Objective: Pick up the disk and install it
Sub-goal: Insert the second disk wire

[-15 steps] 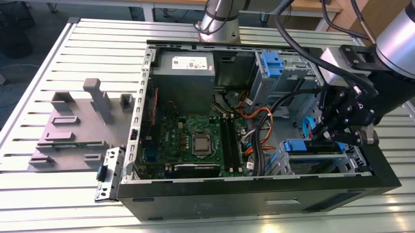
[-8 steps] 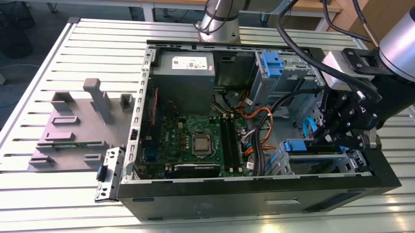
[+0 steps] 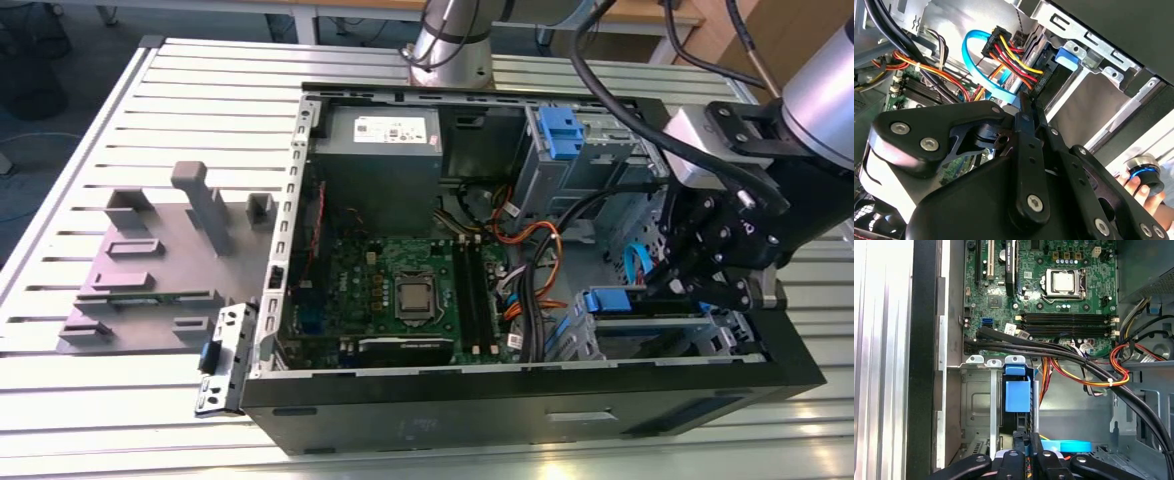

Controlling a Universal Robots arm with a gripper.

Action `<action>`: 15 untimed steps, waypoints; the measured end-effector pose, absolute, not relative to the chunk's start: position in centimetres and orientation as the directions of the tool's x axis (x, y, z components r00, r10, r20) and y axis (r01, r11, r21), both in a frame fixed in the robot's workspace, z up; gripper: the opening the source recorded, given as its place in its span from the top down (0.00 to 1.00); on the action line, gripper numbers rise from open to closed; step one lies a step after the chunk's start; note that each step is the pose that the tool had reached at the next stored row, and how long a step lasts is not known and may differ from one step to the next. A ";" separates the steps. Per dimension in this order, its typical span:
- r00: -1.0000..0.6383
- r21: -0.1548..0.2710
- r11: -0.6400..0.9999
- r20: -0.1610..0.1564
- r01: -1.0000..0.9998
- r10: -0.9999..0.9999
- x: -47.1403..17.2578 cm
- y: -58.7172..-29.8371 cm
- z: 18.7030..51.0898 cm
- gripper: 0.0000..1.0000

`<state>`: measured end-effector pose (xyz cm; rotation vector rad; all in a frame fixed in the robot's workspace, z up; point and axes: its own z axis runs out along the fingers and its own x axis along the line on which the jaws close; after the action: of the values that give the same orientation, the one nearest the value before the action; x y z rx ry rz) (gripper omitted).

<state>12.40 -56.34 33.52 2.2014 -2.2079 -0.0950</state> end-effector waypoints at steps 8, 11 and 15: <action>0.025 0.059 -0.027 -0.037 -0.998 -0.999 12.4 -56.4 33.5 0.84; 0.026 0.059 -0.028 -0.040 -0.998 -0.999 12.5 -56.4 33.5 0.84; 0.026 0.059 -0.028 -0.043 -0.998 -0.999 12.7 -56.6 33.5 0.84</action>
<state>12.70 -56.64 33.54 2.2407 -2.1815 -0.1120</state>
